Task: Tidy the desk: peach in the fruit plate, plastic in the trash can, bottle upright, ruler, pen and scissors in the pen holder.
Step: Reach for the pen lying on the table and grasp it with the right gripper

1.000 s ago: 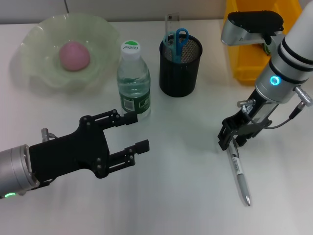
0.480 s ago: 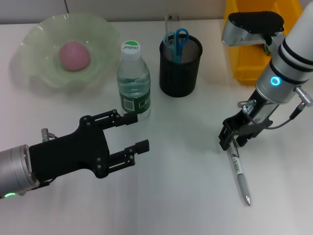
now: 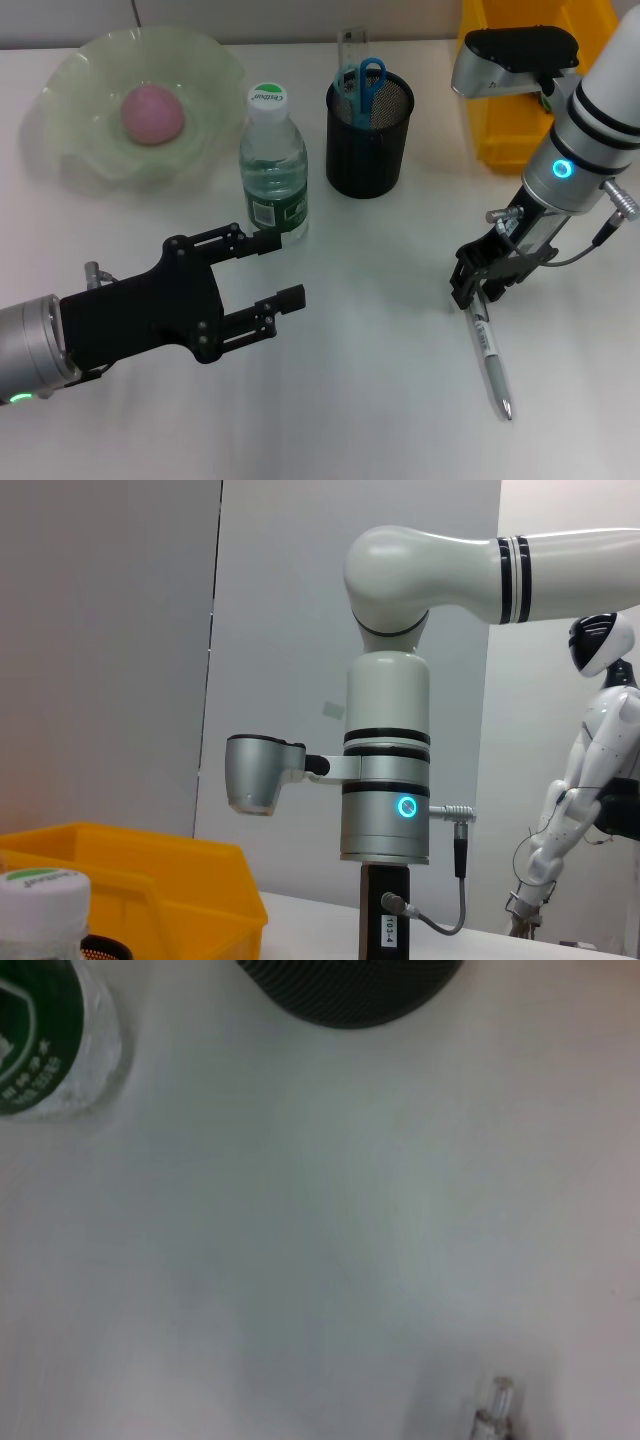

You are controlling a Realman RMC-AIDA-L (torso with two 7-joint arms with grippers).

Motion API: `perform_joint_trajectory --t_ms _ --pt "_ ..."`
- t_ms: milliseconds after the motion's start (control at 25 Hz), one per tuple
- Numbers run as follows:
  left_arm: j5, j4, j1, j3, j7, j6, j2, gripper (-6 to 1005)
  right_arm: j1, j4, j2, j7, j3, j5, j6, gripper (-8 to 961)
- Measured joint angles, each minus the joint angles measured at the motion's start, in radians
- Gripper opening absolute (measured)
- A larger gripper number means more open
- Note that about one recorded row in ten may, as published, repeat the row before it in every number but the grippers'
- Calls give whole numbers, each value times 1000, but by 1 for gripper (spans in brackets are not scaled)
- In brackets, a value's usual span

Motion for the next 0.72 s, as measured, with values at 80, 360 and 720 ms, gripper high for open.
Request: perform_joint_trajectory --t_ms 80,360,720 --pt "0 0 0 0 0 0 0 622 0 0 0 0 0 0 1 419" --pt "0 0 -1 0 0 -7 0 622 0 0 1 -1 -13 0 2 406" --pt "0 0 -3 0 0 -8 0 622 0 1 1 -3 -12 0 11 323"
